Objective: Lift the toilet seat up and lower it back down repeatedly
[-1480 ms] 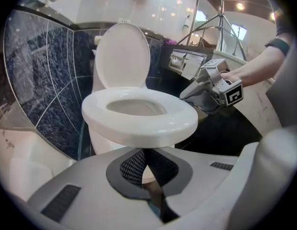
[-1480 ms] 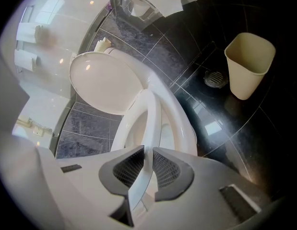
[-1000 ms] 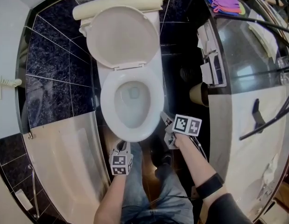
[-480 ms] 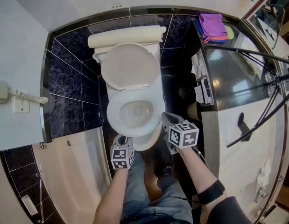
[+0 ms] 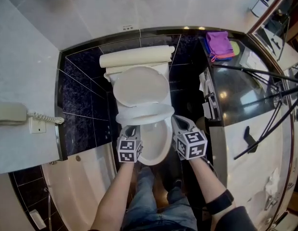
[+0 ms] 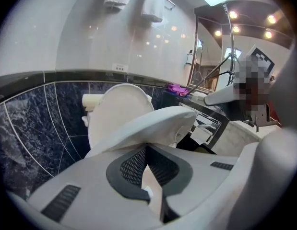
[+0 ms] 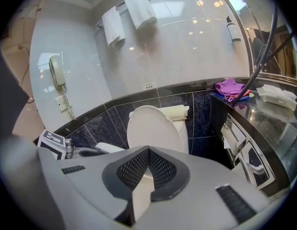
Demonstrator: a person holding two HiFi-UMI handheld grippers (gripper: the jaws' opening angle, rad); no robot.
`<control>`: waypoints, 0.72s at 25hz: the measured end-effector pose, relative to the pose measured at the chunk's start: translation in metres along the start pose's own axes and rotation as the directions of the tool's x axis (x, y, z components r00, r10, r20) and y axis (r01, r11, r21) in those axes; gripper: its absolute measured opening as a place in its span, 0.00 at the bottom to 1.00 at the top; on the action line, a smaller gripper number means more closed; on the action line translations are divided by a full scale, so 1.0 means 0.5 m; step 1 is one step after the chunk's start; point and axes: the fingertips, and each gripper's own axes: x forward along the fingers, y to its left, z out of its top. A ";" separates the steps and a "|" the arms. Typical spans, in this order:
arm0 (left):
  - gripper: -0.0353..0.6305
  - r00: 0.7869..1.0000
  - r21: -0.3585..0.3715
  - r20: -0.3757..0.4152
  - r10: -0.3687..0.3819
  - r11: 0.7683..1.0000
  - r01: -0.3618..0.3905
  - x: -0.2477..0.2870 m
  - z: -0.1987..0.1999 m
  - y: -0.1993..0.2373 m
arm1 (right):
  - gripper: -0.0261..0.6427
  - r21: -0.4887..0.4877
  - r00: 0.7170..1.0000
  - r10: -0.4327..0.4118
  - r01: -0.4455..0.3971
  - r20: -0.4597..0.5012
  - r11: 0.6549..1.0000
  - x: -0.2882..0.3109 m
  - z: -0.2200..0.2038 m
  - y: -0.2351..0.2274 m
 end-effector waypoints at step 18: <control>0.04 0.998 0.053 0.060 0.021 0.998 -0.025 0.169 0.213 0.146 | 0.05 -0.038 1.000 -0.013 0.013 -0.004 0.999 0.060 0.073 0.006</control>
